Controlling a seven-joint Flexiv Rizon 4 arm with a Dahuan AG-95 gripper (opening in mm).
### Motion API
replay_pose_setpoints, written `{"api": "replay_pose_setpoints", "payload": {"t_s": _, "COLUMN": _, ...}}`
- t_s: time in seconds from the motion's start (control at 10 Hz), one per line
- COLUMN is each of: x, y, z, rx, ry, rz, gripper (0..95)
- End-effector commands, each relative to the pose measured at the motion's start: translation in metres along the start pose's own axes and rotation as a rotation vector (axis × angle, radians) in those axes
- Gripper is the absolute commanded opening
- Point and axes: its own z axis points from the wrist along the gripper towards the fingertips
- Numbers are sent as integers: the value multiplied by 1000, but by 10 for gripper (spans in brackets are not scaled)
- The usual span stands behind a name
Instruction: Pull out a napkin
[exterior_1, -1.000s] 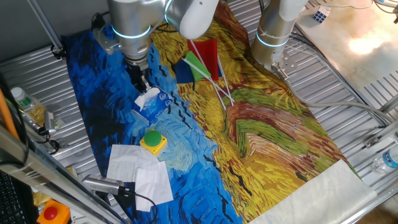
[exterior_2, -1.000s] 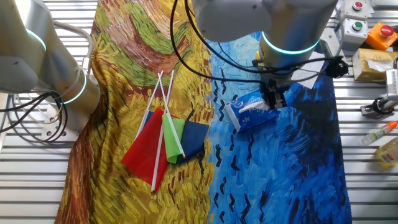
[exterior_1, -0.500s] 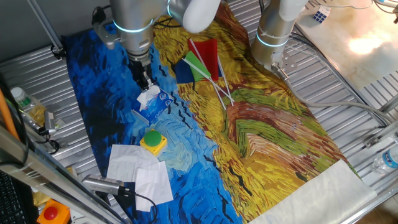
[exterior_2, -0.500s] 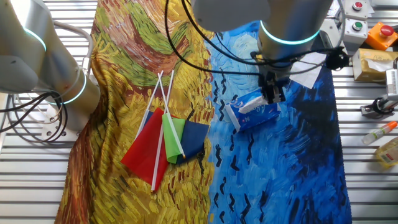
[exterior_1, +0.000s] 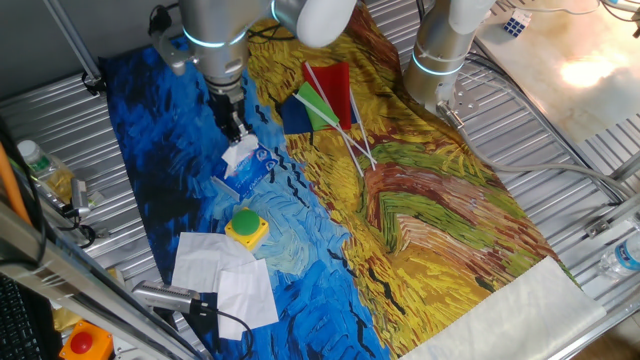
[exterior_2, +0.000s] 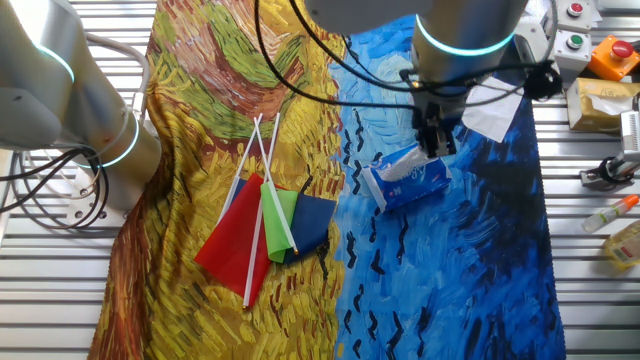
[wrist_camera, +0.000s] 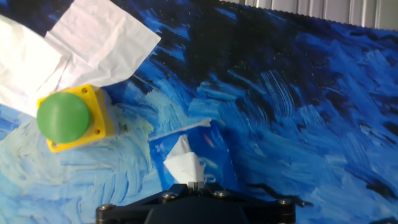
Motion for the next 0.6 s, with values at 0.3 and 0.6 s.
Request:
{"api": "replay_pose_setpoints", "payload": {"t_s": 0.3, "x": -1, "y": 9, "z": -17, "rx": -7, "ry": 26, "rz": 23, "gripper": 0}}
{"api": "replay_pose_setpoints", "payload": {"t_s": 0.6, "x": -2, "y": 22, "z": -33, "rx": -12, "ry": 40, "rz": 41, "gripper": 0}}
